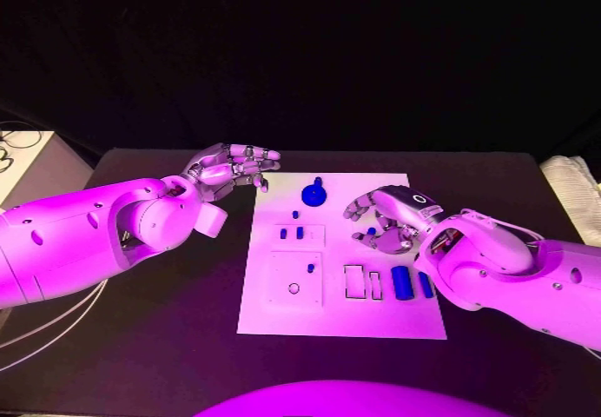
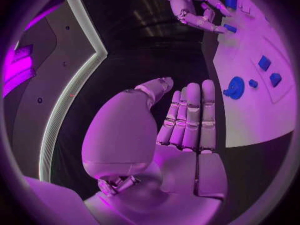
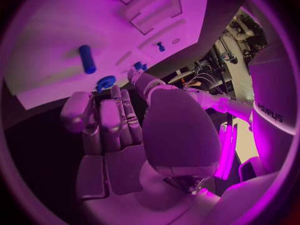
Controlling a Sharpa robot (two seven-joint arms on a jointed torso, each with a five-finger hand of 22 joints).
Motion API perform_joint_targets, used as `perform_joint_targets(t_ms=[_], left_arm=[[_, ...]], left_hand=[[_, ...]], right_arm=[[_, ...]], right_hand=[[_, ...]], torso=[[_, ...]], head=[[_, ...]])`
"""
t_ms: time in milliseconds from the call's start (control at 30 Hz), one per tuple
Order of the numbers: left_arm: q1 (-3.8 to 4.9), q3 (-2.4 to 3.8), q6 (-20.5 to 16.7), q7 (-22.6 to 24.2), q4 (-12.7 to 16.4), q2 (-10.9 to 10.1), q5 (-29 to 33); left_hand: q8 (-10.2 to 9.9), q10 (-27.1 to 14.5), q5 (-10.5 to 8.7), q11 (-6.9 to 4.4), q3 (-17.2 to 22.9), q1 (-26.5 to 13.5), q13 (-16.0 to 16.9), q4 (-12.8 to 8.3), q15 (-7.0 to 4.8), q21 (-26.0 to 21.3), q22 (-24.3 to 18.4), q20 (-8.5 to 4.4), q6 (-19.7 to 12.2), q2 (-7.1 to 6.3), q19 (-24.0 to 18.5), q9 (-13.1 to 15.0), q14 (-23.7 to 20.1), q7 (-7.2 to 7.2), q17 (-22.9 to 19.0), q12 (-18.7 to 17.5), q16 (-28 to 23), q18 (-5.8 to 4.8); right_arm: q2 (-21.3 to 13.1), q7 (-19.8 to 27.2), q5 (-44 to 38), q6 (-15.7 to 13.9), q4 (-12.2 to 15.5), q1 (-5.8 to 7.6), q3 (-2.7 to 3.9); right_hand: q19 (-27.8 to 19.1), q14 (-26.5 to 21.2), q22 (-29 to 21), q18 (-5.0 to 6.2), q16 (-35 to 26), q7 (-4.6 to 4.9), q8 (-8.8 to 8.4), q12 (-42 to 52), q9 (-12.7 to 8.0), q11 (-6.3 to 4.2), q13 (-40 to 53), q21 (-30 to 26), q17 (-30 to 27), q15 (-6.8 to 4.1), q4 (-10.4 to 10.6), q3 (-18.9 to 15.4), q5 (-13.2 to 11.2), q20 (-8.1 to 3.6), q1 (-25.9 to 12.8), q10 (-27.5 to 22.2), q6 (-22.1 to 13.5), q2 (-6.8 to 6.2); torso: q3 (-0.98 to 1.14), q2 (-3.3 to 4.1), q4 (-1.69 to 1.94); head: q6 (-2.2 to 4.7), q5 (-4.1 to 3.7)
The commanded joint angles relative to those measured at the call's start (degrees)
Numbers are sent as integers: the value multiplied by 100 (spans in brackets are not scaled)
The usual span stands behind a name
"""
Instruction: Assemble the parts on the task board
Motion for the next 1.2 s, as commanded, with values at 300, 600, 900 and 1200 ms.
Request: perform_joint_targets(t_ms=[300,600,900,1200], left_arm=[[-2,4,141,30,-8,34,-21],[-2,4,148,27,-19,27,-29],[-2,4,155,27,-21,21,-37],[-2,4,162,18,-19,8,-41]], left_hand=[[1,-36,-29,8,-48,-64,-3,1,37,-44,-12,5,-27,9,32,-3,-14,3,-9,43,-29,82],[1,-36,-29,8,-48,-64,-3,1,37,-44,-12,5,-27,9,32,-3,-14,3,-9,43,-29,82],[9,-37,-30,6,-48,-55,-2,-2,36,-53,-18,5,-21,13,35,-1,-16,-3,-11,52,-30,83],[18,-38,-31,4,-50,-52,-1,-1,35,-59,-23,6,-12,19,37,2,-17,-6,-12,58,-31,84]], right_arm=[[-248,-134,81,960,-202,132,-3],[-258,-235,-6,1326,-243,122,-8],[-161,-262,-33,1096,-287,87,-12],[-86,-212,-30,916,-281,46,-13]], right_hand=[[-266,-248,-692,84,-236,-155,-278,204,2,130,-89,-865,-711,110,1024,-1708,-310,93,816,-830,-114,88],[-161,-179,-548,55,-97,-145,-315,369,22,100,-74,-731,-600,87,1311,-1786,-335,74,1037,-774,-121,82],[51,-21,-230,-12,51,-108,-284,602,64,-25,-97,-412,-469,-32,1291,-1296,-545,-31,1177,-285,92,313],[377,280,431,-153,409,-112,-253,335,107,-143,-108,281,140,-133,1275,-300,-640,-143,982,539,390,168]], torso=[[1,-3,-8],[-3,1,-9],[-4,-1,1],[-5,-3,-13]], head=[[80,-53],[66,-63],[52,-71],[33,-64]])
